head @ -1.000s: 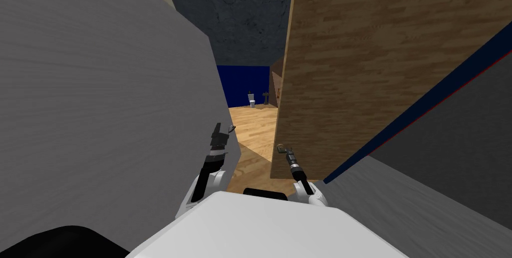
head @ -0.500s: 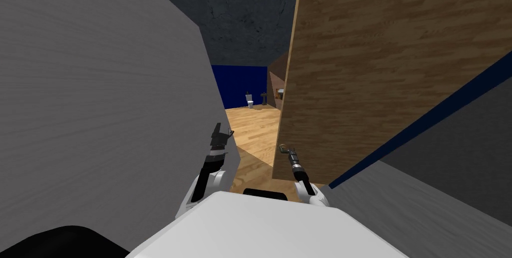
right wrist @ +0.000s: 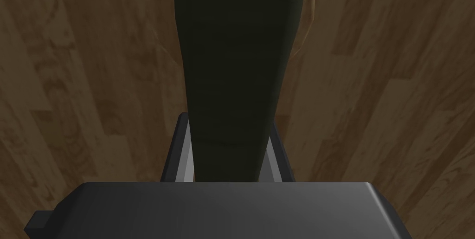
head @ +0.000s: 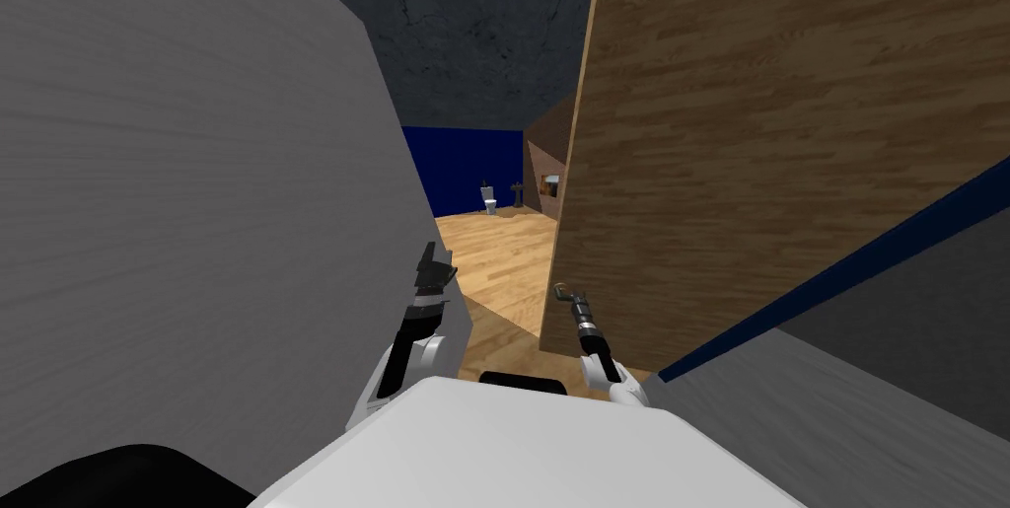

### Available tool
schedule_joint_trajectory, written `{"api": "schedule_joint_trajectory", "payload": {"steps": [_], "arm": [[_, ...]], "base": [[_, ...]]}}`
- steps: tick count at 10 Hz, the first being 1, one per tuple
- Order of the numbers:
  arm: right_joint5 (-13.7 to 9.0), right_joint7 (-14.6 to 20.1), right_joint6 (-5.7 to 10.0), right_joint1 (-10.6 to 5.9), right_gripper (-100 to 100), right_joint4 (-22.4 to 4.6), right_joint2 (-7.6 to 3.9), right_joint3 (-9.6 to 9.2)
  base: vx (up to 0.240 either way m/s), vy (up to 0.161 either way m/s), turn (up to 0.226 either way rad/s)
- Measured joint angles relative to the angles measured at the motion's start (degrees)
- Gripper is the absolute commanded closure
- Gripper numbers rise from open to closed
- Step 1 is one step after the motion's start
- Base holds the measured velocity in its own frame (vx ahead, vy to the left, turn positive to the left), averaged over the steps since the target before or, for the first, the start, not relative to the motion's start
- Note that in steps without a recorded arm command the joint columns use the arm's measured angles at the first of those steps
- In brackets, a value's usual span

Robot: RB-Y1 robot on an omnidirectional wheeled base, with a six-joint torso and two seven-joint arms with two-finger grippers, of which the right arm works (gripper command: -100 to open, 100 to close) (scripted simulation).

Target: Push the door open

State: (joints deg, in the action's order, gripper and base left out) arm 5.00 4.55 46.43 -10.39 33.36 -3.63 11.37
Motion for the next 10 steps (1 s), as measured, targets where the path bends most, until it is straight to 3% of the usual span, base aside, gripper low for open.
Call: {"api": "schedule_joint_trajectory", "payload": {"steps": [5, 8, 10], "arm": [[-0.99, -1.18, -0.25, 0.09, 100, -0.51, 0.2, 1.63], [-1.61, -2.08, 0.72, -1.38, 100, -2.52, -0.17, 2.64], [-1.74, -2.31, 0.6, -1.23, 100, -1.64, -0.23, 2.86]], "base": [[0.132, 0.026, -0.044], [0.15, 0.012, -0.027], [0.081, -0.015, -0.019]]}}
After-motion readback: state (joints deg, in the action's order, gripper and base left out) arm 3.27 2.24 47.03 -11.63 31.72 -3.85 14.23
